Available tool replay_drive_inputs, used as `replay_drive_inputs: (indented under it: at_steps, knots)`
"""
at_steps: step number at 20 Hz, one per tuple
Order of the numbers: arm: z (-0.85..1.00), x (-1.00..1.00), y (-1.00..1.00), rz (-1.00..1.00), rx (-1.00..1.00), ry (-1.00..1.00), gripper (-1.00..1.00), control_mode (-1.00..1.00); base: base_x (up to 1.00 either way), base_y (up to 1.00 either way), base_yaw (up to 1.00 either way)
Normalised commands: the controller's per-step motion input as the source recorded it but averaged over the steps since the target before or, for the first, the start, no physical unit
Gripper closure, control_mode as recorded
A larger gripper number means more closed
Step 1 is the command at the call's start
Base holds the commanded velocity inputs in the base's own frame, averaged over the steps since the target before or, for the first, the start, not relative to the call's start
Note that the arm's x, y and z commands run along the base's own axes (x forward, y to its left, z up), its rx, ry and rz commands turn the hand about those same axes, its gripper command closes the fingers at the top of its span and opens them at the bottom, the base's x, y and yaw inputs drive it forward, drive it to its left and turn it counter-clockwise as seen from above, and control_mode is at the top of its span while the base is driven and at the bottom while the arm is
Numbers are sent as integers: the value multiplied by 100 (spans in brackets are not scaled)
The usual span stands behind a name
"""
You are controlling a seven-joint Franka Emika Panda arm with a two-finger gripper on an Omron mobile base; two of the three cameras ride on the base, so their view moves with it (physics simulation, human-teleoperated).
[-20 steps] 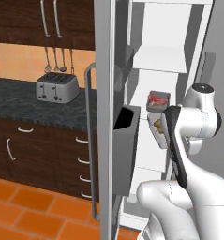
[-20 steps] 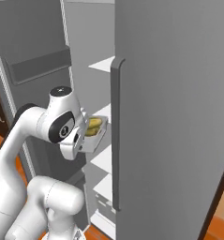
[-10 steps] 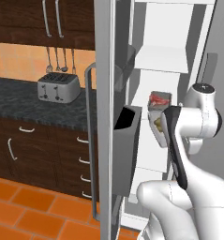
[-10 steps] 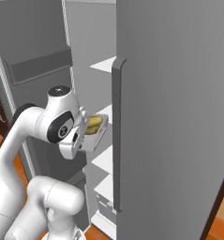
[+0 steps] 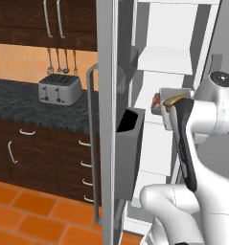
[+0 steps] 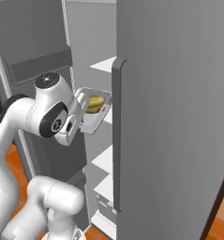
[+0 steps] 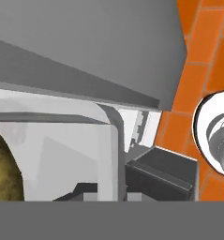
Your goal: Take the meat container that has the steak and place it on the second highest rack of the freezer. Then take the vegetable container that has the potato and cucumber and place it on the highest rack of the freezer.
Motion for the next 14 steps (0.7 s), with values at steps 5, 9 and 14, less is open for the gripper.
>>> replay_drive_inputs:
  at_steps: [5,9,14]
  knots:
    - [50,4,0,-1,2,-26,100,-100,0,0,0]
    - [40,21,0,-2,0,-14,100,-100,0,0,0]
    - [49,53,-1,-1,0,0,100,-100,0,0,0]
